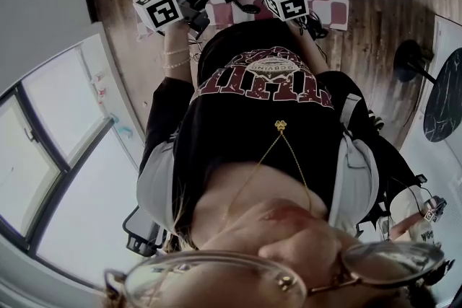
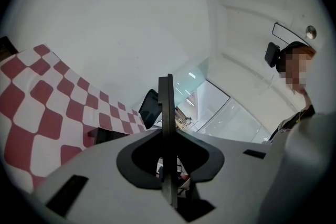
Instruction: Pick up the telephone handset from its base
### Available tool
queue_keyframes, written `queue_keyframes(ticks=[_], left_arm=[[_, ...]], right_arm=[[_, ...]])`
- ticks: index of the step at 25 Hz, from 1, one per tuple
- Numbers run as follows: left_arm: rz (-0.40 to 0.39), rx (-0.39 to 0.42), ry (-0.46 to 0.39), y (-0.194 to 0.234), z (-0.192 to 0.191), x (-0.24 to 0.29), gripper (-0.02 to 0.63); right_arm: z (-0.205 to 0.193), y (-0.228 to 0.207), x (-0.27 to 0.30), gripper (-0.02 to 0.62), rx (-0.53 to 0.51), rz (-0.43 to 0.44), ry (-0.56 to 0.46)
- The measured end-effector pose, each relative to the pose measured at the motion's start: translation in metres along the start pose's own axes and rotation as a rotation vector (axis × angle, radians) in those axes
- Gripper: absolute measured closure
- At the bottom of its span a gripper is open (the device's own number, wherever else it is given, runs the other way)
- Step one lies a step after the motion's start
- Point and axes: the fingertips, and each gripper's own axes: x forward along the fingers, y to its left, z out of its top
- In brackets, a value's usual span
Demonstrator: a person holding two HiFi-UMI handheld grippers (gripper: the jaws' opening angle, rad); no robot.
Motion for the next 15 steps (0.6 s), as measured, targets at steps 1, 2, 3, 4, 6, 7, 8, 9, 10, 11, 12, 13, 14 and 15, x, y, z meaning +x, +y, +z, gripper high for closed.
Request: queue_keyframes(ticks=[1, 2, 3, 4, 6, 7, 8, 9, 10, 11, 12, 13, 14, 15], left_arm=[[-0.002, 0.000, 0.001, -0.0003, 0.0004, 0.0005, 0.525], [-0.004, 0.001, 0.003, -0.0008, 0.0008, 0.0009, 0.525], [-0.005, 0.001, 0.006, -0.0013, 0.0008, 0.0014, 0.525], [-0.007, 0.002, 0.009, -0.0016, 0.0004, 0.0017, 0.525], [-0.009, 0.001, 0.015, -0.0021, -0.0009, 0.0021, 0.525], [-0.010, 0.002, 0.018, -0.0022, -0.0014, 0.0024, 0.525], [-0.011, 0.002, 0.020, -0.0023, -0.0018, 0.0028, 0.525], [-0.011, 0.004, 0.023, -0.0025, -0.0017, 0.0033, 0.525], [-0.011, 0.007, 0.025, -0.0032, -0.0009, 0.0040, 0.525], [-0.012, 0.011, 0.028, -0.0044, 0.0003, 0.0046, 0.525], [-0.013, 0.014, 0.031, -0.0052, 0.0012, 0.0050, 0.525], [-0.015, 0.012, 0.032, -0.0048, 0.0010, 0.0049, 0.525], [-0.017, 0.008, 0.034, -0.0040, 0.0004, 0.0049, 0.525], [-0.019, 0.006, 0.036, -0.0037, 0.0000, 0.0051, 0.525]], right_arm=[[0.0004, -0.0002, -0.0003, 0.575, 0.003, -0.001, -0.001], [0.0005, 0.0000, -0.0007, 0.575, 0.004, -0.002, 0.000], [0.0003, 0.0007, -0.0010, 0.575, 0.003, -0.002, 0.001], [-0.0001, 0.0016, -0.0013, 0.575, 0.001, -0.001, 0.003], [-0.0010, 0.0041, -0.0012, 0.575, -0.005, 0.003, 0.007], [-0.0014, 0.0051, -0.0010, 0.575, -0.007, 0.005, 0.009], [-0.0016, 0.0057, -0.0008, 0.575, -0.008, 0.006, 0.010], [-0.0014, 0.0059, -0.0006, 0.575, -0.009, 0.007, 0.010], [-0.0011, 0.0059, -0.0003, 0.575, -0.009, 0.008, 0.010], [-0.0007, 0.0058, 0.0000, 0.575, -0.008, 0.008, 0.010], [-0.0002, 0.0058, 0.0001, 0.576, -0.007, 0.008, 0.010], [0.0004, 0.0059, 0.0001, 0.577, -0.005, 0.007, 0.009], [0.0011, 0.0060, -0.0001, 0.575, -0.003, 0.007, 0.009], [0.0015, 0.0059, -0.0003, 0.576, -0.001, 0.006, 0.008]])
